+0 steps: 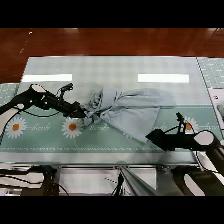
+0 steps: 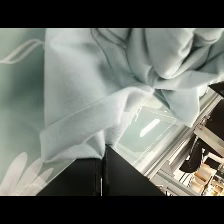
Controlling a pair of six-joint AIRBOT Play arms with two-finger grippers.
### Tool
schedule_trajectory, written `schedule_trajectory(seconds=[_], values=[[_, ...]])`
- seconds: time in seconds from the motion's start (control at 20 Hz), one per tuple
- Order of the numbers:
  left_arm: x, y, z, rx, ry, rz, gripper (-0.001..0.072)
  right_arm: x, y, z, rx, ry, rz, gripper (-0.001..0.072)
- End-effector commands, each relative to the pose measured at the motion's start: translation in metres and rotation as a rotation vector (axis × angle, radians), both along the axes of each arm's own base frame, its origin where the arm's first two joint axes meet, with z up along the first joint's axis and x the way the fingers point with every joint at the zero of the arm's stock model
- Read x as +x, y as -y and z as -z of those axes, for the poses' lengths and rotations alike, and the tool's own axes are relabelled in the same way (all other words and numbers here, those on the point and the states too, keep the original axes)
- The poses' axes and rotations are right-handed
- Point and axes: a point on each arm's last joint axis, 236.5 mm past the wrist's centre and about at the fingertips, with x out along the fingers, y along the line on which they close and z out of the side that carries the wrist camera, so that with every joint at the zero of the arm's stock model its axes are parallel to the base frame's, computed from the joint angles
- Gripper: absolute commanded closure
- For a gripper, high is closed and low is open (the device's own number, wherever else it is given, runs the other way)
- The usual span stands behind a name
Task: Fold the shirts.
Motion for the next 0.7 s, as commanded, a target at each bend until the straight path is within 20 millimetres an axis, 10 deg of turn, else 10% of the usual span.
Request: schedule_trajectory(seconds=[0.0, 0.1, 0.25, 0.35, 0.5, 0.65], values=[[0.001, 0.001, -0.001, -0.006, 0.005, -0.002, 0.0675, 0.013, -0.015, 0.013, -0.03, 0.024, 0.057, 0.0167], [0.001, 0.001, -0.001, -0.006, 0.005, -0.002, 0.0675, 0.015, -0.03, 0.023, -0.01, -0.001, 0.075, 0.0221], [0.004, -0.001, -0.007, -0.017, 0.036, 0.019, 0.0675, 0.039, -0.045, 0.016, 0.026, 0.068, 0.093, 0.0688], [0.021, -0.007, -0.031, -0.034, 0.1, 0.017, 0.0676, 0.066, -0.051, -0.024, 0.042, 0.204, -0.01, 0.0689], [0.069, -0.021, -0.131, -0.098, 0.368, -0.051, 0.0676, 0.105, -0.04, -0.125, 0.018, 0.444, -0.134, 0.069], [0.087, -0.038, -0.299, -0.147, 0.81, -0.126, 0.0676, 0.14, 0.006, -0.279, -0.108, 0.814, -0.086, 0.069]])
